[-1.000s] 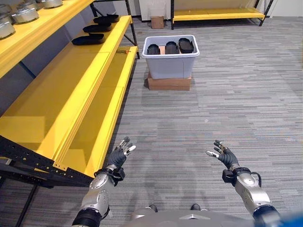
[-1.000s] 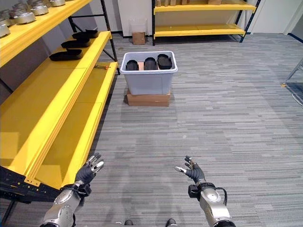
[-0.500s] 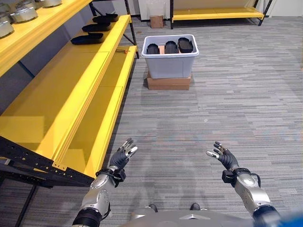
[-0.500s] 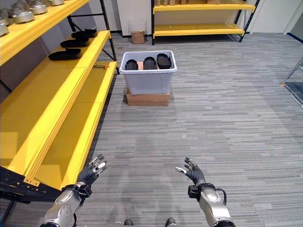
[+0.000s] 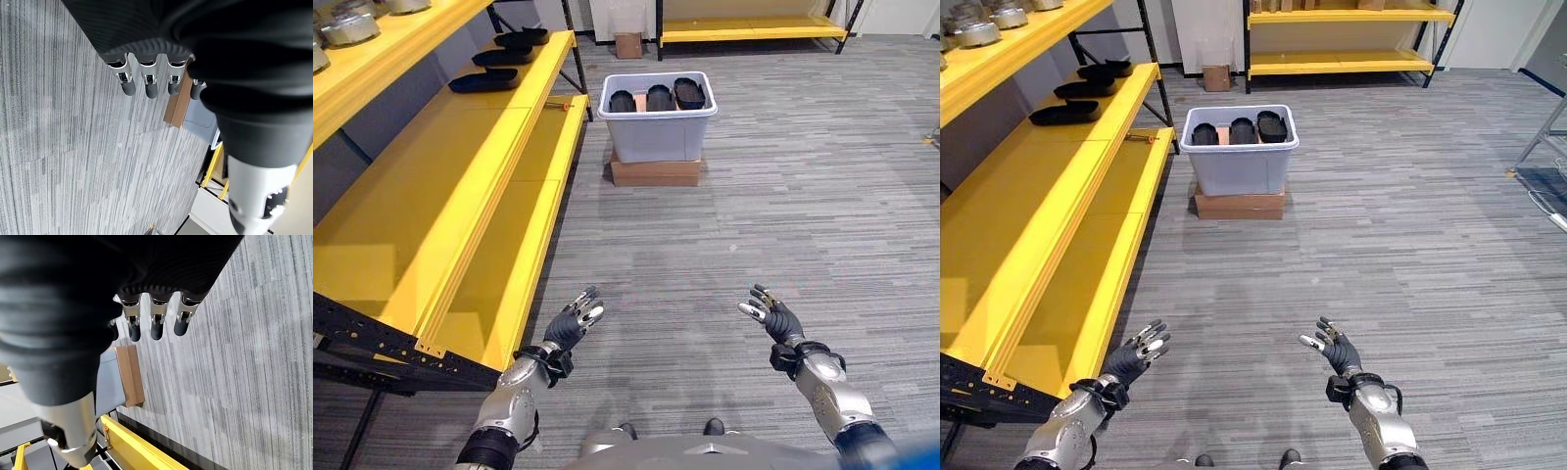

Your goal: Move parts from the plastic box to the shelf.

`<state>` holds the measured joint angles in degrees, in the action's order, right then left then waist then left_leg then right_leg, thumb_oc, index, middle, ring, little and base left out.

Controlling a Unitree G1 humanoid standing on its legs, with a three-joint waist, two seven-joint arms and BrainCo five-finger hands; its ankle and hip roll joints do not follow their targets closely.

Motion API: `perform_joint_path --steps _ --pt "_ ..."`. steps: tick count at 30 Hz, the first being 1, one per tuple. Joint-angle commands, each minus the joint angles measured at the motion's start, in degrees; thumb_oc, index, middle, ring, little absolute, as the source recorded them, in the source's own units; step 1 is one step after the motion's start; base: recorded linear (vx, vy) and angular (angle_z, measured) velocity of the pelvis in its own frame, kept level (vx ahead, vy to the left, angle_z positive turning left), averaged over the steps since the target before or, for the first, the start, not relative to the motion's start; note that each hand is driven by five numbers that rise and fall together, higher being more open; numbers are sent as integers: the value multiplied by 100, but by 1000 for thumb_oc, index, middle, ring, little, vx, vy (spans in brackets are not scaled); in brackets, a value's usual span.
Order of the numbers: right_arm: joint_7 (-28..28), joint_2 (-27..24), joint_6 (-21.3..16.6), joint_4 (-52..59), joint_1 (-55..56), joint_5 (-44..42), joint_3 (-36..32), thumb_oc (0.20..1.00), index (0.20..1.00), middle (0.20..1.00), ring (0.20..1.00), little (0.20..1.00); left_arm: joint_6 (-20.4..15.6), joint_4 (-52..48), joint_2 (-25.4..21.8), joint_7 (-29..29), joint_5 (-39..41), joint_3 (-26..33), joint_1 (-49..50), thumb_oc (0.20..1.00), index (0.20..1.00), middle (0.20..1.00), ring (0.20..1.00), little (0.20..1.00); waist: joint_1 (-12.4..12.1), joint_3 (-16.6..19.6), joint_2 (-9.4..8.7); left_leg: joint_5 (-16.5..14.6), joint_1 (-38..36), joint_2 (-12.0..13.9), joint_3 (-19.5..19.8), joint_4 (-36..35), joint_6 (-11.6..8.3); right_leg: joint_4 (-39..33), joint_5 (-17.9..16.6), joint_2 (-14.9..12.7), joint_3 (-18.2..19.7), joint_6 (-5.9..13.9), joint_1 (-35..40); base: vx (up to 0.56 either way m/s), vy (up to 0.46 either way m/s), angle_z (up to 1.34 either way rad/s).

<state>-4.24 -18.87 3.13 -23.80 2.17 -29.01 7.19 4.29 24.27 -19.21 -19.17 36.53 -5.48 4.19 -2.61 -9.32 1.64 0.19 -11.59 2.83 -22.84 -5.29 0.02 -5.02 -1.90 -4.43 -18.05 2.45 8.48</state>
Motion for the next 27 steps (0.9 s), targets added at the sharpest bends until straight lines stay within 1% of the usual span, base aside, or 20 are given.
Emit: perform_joint_path --steps 1,5,6,7,8,9,10,12,13,14,15,16,17,18,20,23,24,25,26,27 --pt "-137 -28 -133 249 -337 26 -5 1000 1000 1000 1000 1000 -75 -58 -213 -357 24 -17 -205 1000 1000 1000 1000 1000 -2 121 -191 -6 172 90 255 242 -212 401 85 -540 -66 498 128 18 258 -1" --pt "-36 -82 -158 280 -348 201 -38 1000 1000 1000 1000 1000 -41 50 -281 -381 -22 4 -244 1000 1000 1000 1000 1000 10 98 -195 -84 207 -82 356 255 -48 990 212 -593 42 563 -51 8 235 1" --pt "39 -132 -204 282 -437 129 -85 1000 1000 1000 1000 1000 110 109 -291 -468 236 -30 -301 1000 1000 1000 1000 1000 -1 15 -197 -120 220 -191 374 266 83 1737 57 -715 -11 717 -394 -22 267 -3" --pt "43 -141 -211 275 -474 90 -110 1000 1000 1000 1000 1000 291 124 -258 -462 629 -23 -302 1000 1000 1000 1000 1000 -11 -24 -190 -149 209 -229 374 264 127 2024 -26 -777 -60 790 -558 -16 211 -4" --pt "49 -143 -220 272 -486 74 -117 1000 1000 1000 1000 1000 373 127 -246 -477 755 -18 -300 1000 1000 1000 1000 1000 -16 -35 -190 -161 207 -245 374 265 141 2106 -49 -799 -72 813 -613 18 115 -3" --pt "73 -100 -286 243 -541 79 -118 1000 1000 1000 1000 1000 391 205 -186 -513 696 14 -278 1000 1000 1000 1000 1000 -37 -99 -184 -215 146 -314 351 230 194 2490 -318 -952 -175 926 -911 37 72 3" --pt "72 -86 -322 226 -561 114 -129 1000 1000 1000 1000 1000 328 229 -184 -479 593 -1 -241 1000 1000 1000 1000 1000 -42 -136 -198 -249 125 -333 350 235 198 2511 -428 -983 -188 956 -1024 73 39 -4" --pt "340 -73 -494 249 -581 340 -145 1000 1000 1000 1000 1000 326 301 -170 -373 537 -33 -157 1000 1000 1000 1000 1000 -31 -224 -242 -306 69 -339 350 258 165 2232 -550 -960 -218 975 -1096 134 -57 -3" --pt "497 -78 -574 319 -572 455 -152 1000 1000 1000 1000 1000 297 328 -150 -348 525 -55 -139 1000 1000 1000 1000 1000 8 -281 -302 -381 34 -354 383 303 137 1799 -677 -932 -226 1001 -1127 225 -88 6" --pt "586 -79 -599 391 -558 510 -160 1000 1000 1000 1000 1000 270 332 -130 -324 493 -76 -127 1000 1000 1000 1000 1000 43 -305 -334 -493 -26 -365 466 310 105 1528 -720 -922 -159 1087 -1161 254 -108 5" --pt "683 -77 -637 484 -531 615 -170 1000 1000 1000 1000 1000 229 328 -101 -278 449 -107 -116 1000 1000 1000 1000 1000 86 -346 -368 -567 -61 -369 512 330 100 1228 -859 -914 -102 1126 -1211 271 -129 4" --pt "845 -62 -715 587 -494 861 -166 1000 1000 1000 1000 1000 157 329 -66 -205 495 -191 -109 1000 1000 1000 1000 1000 158 -421 -431 -616 -72 -396 545 368 132 814 -1191 -946 -13 1128 -1351 256 -133 7" --pt "952 -50 -790 642 -470 997 -160 1000 1000 1000 1000 1000 106 335 -57 -185 544 -239 -78 1000 1000 1000 1000 1000 199 -444 -450 -660 -99 -410 590 367 147 648 -1286 -978 67 1152 -1471 288 -94 18" --pt "1017 -46 -846 666 -456 1065 -159 1000 1000 1000 1000 1000 62 346 -60 -179 553 -266 -49 1000 1000 1000 1000 1000 218 -450 -419 -750 -164 -391 662 353 143 564 -1265 -962 133 1202 -1503 313 -54 23" --pt "1177 -38 -959 707 -427 1158 -170 1000 1000 1000 1000 1000 -75 373 -56 -230 506 -338 43 1000 1000 1000 1000 1000 264 -491 -411 -826 -225 -372 695 396 168 481 -1322 -984 187 1214 -1638 255 -63 20" --pt "1180 -43 -962 710 -424 1160 -169 1000 1000 1000 1000 1000 -79 372 -51 -231 505 -339 45 1000 1000 1000 1000 1000 272 -512 -436 -775 -201 -385 652 416 175 491 -1367 -1010 157 1179 -1655 11 -21 9" --pt "1180 -43 -962 710 -424 1160 -169 1000 1000 1000 1000 1000 -79 372 -51 -231 505 -339 45 1000 1000 1000 1000 1000 272 -512 -436 -775 -201 -385 652 416 175 491 -1367 -1010 157 1179 -1655 694 -236 19" --pt "1374 -249 -1069 631 -376 1057 -260 1000 1000 1000 1000 1000 -262 279 -16 -202 790 -540 195 1000 1000 1000 1000 1000 295 -425 -432 -1047 -109 -256 626 974 194 820 -785 -845 136 978 -1357 884 -354 19" --pt "1308 -276 -1005 591 -392 616 -296 1000 1000 1000 1000 1000 -219 206 35 -168 1209 -482 217 1000 1000 1000 1000 1000 252 -363 -490 -1076 -20 -214 515 1220 170 956 -689 -895 -42 813 -1306 1014 -399 35" --pt "1406 -283 -1055 565 -403 659 -318 1000 1000 1000 1000 1000 -172 162 65 -232 1310 -436 253 1000 1000 1000 1000 1000 227 -321 -496 -1128 -7 -171 472 1324 145 1005 -613 -894 -126 751 -1260 533 -191 57"
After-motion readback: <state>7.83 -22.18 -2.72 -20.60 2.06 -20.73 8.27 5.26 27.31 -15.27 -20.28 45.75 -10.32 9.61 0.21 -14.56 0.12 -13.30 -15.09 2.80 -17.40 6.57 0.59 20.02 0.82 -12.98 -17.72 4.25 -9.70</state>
